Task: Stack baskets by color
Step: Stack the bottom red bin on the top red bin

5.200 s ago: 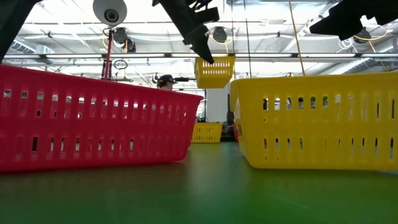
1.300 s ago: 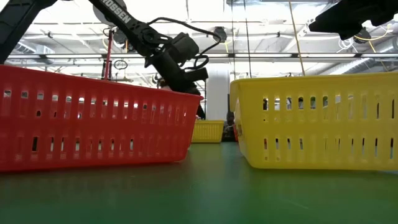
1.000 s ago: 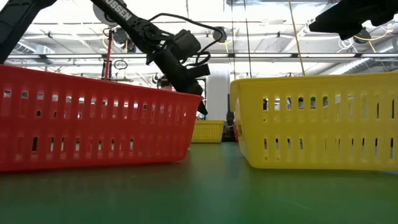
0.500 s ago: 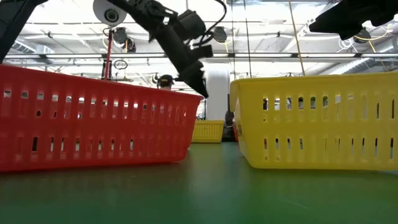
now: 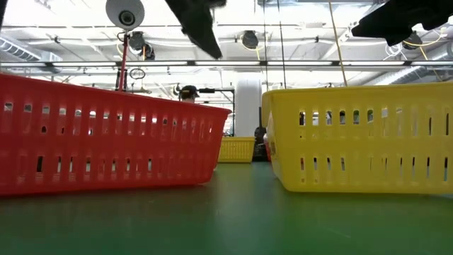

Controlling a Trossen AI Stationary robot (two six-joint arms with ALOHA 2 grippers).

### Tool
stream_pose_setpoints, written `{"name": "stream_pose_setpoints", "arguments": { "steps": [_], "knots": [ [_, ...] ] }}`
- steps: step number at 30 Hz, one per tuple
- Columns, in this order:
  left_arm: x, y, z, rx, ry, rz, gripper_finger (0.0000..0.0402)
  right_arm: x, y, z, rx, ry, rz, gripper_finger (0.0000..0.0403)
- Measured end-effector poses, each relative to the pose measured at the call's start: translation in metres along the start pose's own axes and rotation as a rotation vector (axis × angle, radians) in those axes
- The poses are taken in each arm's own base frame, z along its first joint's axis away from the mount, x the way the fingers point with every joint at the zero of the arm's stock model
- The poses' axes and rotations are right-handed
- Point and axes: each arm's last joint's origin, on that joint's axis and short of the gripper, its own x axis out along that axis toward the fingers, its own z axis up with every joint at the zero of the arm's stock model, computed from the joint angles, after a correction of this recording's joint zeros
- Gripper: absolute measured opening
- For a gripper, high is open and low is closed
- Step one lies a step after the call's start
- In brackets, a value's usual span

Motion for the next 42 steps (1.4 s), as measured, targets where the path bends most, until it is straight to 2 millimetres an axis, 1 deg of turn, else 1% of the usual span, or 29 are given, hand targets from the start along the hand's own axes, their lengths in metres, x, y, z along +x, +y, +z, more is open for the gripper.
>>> {"name": "stream_pose_setpoints", "arguments": {
  "steps": [2,5,8,10,15,19,21,24,27,31,33,37,42],
  "knots": [
    [-0.015,-0.01,0.003,0.025,-0.019,0.017,0.0229,0.0,0.0,0.0,0.004,-0.002,0.001,0.0116],
    [-0.038,-0.02,0.004,0.04,-0.054,0.015,0.0229,0.0,0.0,0.0,0.005,-0.002,0.001,0.0116],
    [-0.059,-0.025,0.003,0.04,-0.092,0.006,0.0229,0.0,0.0,0.0,0.004,-0.002,0.001,0.0116],
    [-0.069,-0.029,0.002,0.031,-0.108,-0.004,0.0229,0.0,0.0,0.0,0.004,-0.002,0.001,0.0116],
    [-0.098,-0.038,-0.007,0.008,-0.105,-0.01,0.0229,0.0,0.0,0.0,0.004,-0.002,0.001,0.0116],
    [-0.115,-0.051,-0.017,-0.018,-0.127,-0.05,0.0229,0.0,0.0,0.0,0.008,-0.001,0.001,0.0116],
    [-0.119,-0.062,-0.022,-0.024,-0.13,-0.07,0.0229,0.0,0.0,0.0,0.012,-0.002,0.001,0.0116],
    [-0.119,-0.086,-0.026,0.007,-0.148,-0.123,0.0225,0.0,0.0,0.0,0.012,-0.001,0.001,0.0116],
    [-0.121,-0.108,-0.03,0.057,-0.154,-0.144,0.0207,0.0,0.0,0.0,0.012,-0.001,0.001,0.0116],
    [-0.118,-0.13,-0.038,0.082,-0.142,-0.179,0.0172,0.0,0.0,0.0,0.012,-0.001,0.001,0.0116],
    [-0.117,-0.139,-0.041,0.098,-0.142,-0.198,0.0155,0.0,0.0,0.0,0.012,-0.002,0.0,0.0116],
    [-0.124,-0.154,-0.045,0.137,-0.159,-0.237,0.0127,0.0,0.0,0.0,0.012,-0.002,0.0,0.0116],
    [-0.132,-0.168,-0.049,0.199,-0.173,-0.277,0.0109,0.0,0.0,0.0,0.033,-0.002,0.0,0.0116]
  ]
}}
